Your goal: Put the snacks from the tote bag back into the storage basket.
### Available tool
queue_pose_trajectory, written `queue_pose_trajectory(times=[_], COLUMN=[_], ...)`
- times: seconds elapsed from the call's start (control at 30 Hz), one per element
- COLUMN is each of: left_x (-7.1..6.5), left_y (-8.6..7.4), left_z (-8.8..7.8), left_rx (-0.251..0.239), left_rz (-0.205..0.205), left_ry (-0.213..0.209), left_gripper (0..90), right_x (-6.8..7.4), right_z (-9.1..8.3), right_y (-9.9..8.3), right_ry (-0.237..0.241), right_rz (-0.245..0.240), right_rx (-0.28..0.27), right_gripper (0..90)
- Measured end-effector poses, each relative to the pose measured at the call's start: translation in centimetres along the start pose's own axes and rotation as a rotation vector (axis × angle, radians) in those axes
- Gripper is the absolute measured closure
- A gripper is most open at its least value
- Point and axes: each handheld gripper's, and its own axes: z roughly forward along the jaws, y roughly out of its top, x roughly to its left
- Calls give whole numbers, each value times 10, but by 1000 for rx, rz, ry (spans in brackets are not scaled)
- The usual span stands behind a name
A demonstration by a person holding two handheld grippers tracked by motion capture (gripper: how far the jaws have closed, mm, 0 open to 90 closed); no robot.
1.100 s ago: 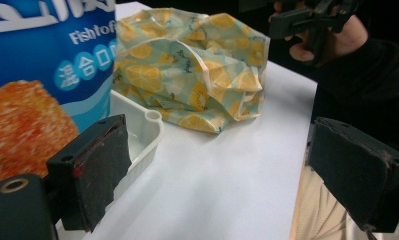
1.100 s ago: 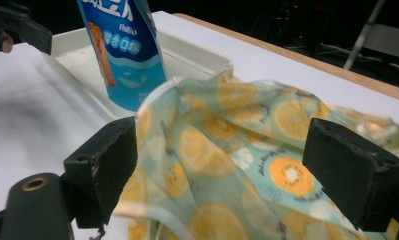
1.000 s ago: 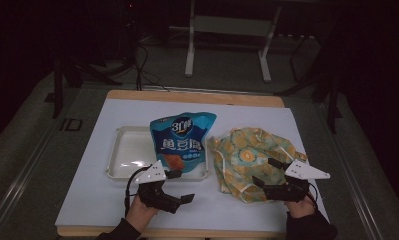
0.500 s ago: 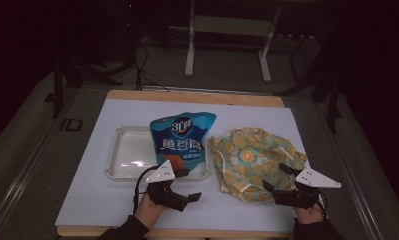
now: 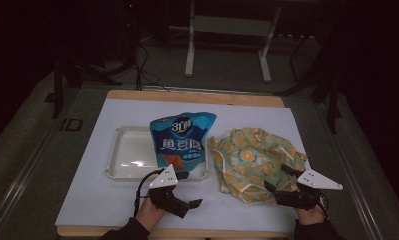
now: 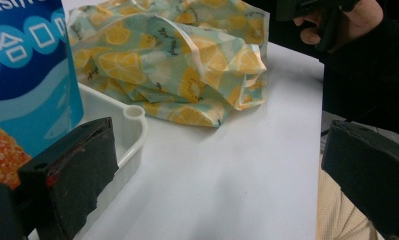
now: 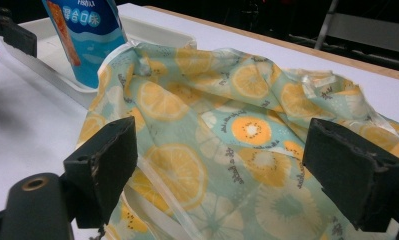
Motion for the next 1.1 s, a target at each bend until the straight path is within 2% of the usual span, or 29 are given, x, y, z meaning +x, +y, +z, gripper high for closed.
queue_pose_trajectory(times=[0.5, 0.7, 0.83, 1.1], left_x=[2, -1, -3, -1], left_y=[-3, -5, -5, -7], left_z=[-4, -3, -3, -6], left_rx=[-14, 3, 5, -25], left_rz=[-9, 23, 24, 14], left_ry=[1, 7, 5, 24], left_gripper=[19, 19, 19, 19], right_x=[1, 0, -1, -2], right_z=[-2, -3, -4, -1], right_y=[0, 1, 0, -2], right_ry=[-6, -3, -13, -7], right_rz=[-1, 9, 6, 8], right_rx=[-14, -13, -22, -7], right_gripper=[141, 141, 141, 142])
